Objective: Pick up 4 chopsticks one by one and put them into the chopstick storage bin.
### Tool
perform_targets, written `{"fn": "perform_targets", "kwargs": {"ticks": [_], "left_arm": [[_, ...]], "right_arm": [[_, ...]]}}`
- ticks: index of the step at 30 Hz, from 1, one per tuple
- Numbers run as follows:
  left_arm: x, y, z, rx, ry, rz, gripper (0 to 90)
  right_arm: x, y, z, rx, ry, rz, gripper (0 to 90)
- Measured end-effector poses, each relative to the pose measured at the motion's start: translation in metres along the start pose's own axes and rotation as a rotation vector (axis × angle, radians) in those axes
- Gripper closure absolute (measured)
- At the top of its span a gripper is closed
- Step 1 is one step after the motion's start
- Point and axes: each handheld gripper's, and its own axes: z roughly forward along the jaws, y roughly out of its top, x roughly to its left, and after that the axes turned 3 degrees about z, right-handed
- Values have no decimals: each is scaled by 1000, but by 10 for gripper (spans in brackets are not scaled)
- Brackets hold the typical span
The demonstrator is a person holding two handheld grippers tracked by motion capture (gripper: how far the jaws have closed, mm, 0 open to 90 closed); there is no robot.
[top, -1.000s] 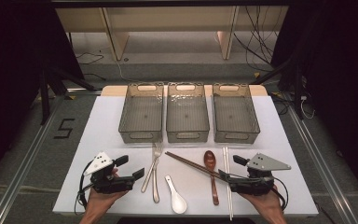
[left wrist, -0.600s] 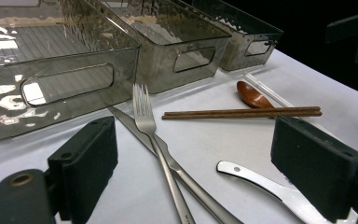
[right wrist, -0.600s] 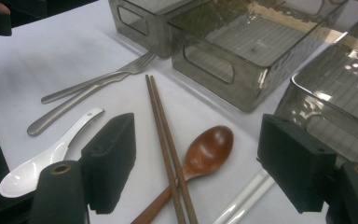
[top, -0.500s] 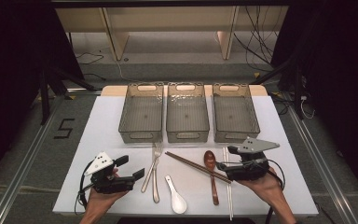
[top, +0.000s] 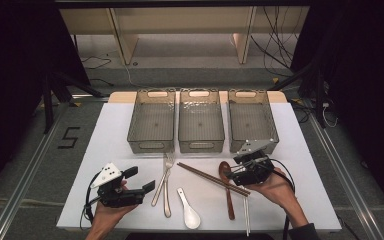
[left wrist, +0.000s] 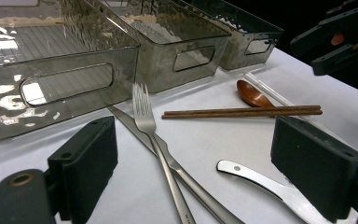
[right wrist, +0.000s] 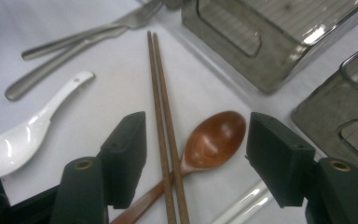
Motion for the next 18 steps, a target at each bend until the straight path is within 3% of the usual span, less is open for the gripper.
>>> {"fn": "perform_targets", "kwargs": {"ticks": [4,6,11,13,18], "left_arm": [[0,0,0,2,3,0,141],[0,0,0,-1,3,-4,141],[0,0,0,-3,3,-5,141],[0,0,0,-2,2,-5,141],[0,0,0,2,3,-4,141]], "right_arm": [[-1,1,9,62,6,-12,435],[-1,0,15,120,22,-18,463],[-2,-2,21,180,11,-39,517],[-3,-4,25,223,17,-34,558],[-7,-9,30,267,17,-29,609]]}}
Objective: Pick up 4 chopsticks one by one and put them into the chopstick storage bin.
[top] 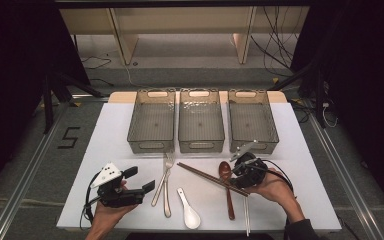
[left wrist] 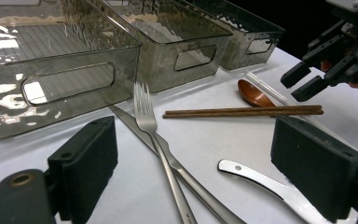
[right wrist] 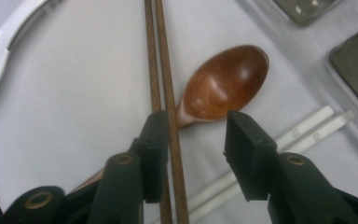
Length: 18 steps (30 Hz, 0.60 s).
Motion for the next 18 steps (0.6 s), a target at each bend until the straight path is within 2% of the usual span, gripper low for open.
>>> {"fn": "perform_targets", "kwargs": {"ticks": [10,18], "left_arm": [[0,0,0,3,2,1,141],[0,0,0,2,2,0,141]], "right_arm": [[-2,-3,10,60,18,-16,691],[-1,-2,14,83,20,-33,707]]}}
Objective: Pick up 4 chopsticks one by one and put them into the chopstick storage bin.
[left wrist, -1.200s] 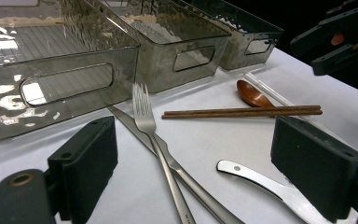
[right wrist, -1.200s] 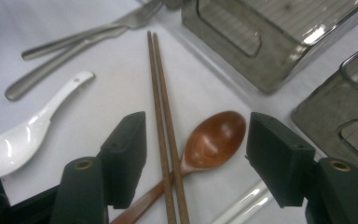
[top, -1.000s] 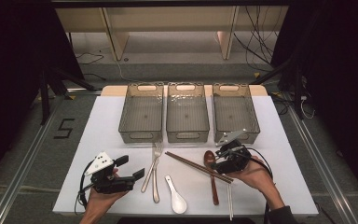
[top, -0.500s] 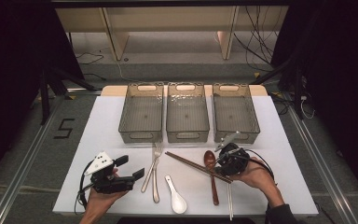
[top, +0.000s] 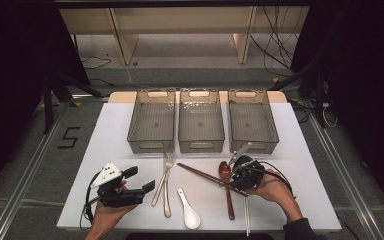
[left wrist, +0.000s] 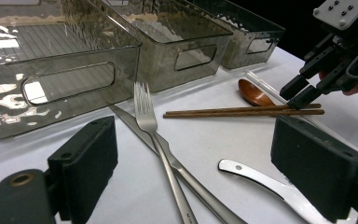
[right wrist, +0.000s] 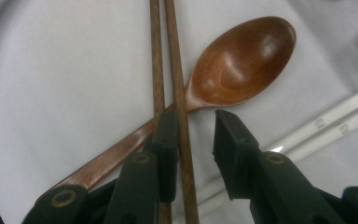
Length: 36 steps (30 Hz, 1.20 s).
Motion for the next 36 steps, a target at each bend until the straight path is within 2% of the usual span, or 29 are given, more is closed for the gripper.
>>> {"fn": "perform_targets", "kwargs": {"ticks": [10,18,22,28,32,36], "left_arm": [[0,0,0,5,0,6,141],[1,0,0,10,3,7,141],[1,0,0,10,4,8,141],[1,0,0,9,6,3,141],[1,0,0,11,7,2,142],[1,0,0,13,9,0,141]], "right_arm": [[1,3,6,43,2,-6,740],[2,4,10,67,4,-29,828],[3,4,9,66,-4,-38,841],[5,4,0,34,-15,-47,848],[6,5,-10,-5,-19,-64,848],[8,6,-15,-39,-23,-60,848]]}}
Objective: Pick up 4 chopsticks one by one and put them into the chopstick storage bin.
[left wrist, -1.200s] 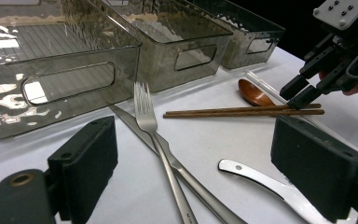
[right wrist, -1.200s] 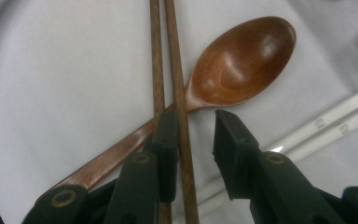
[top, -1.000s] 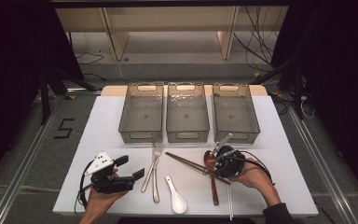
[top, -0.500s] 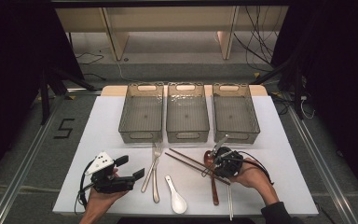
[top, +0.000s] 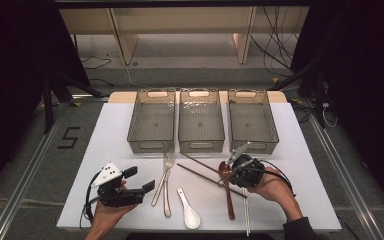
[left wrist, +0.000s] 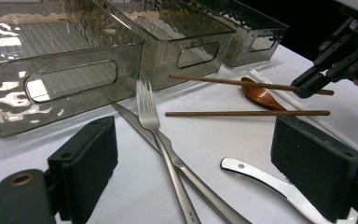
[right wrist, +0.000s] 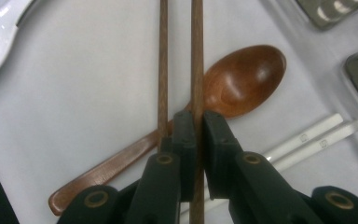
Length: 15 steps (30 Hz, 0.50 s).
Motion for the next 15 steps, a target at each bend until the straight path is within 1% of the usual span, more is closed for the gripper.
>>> {"fn": "perform_targets", "kwargs": {"ticks": [2,3,6,7,8,9,11,12,13,14,15], "left_arm": [[0,0,0,2,0,-1,141],[0,0,0,2,0,-2,141],[0,0,1,8,0,1,141],[0,0,1,10,-1,0,141],[0,0,1,9,-1,-2,141],[0,0,1,5,-4,-10,141],[0,0,1,4,-4,-17,141],[0,1,2,8,-3,-21,141],[0,1,3,10,-10,-32,141],[-1,1,4,14,-12,-40,141],[-2,2,5,11,-13,-58,142]], "right_arm": [[0,0,-1,-22,-6,1,848],[1,1,-2,-27,-9,13,847],[2,2,-4,-60,-16,15,847],[3,3,-5,-67,-15,26,847],[4,4,-5,-82,-16,22,847],[5,5,-5,-87,-17,23,847],[9,7,-7,-117,-25,27,847],[9,7,-7,-117,-25,27,847],[12,9,-7,-141,-21,35,847],[12,9,-7,-141,-21,35,847],[14,10,-8,-151,-20,36,847]]}}
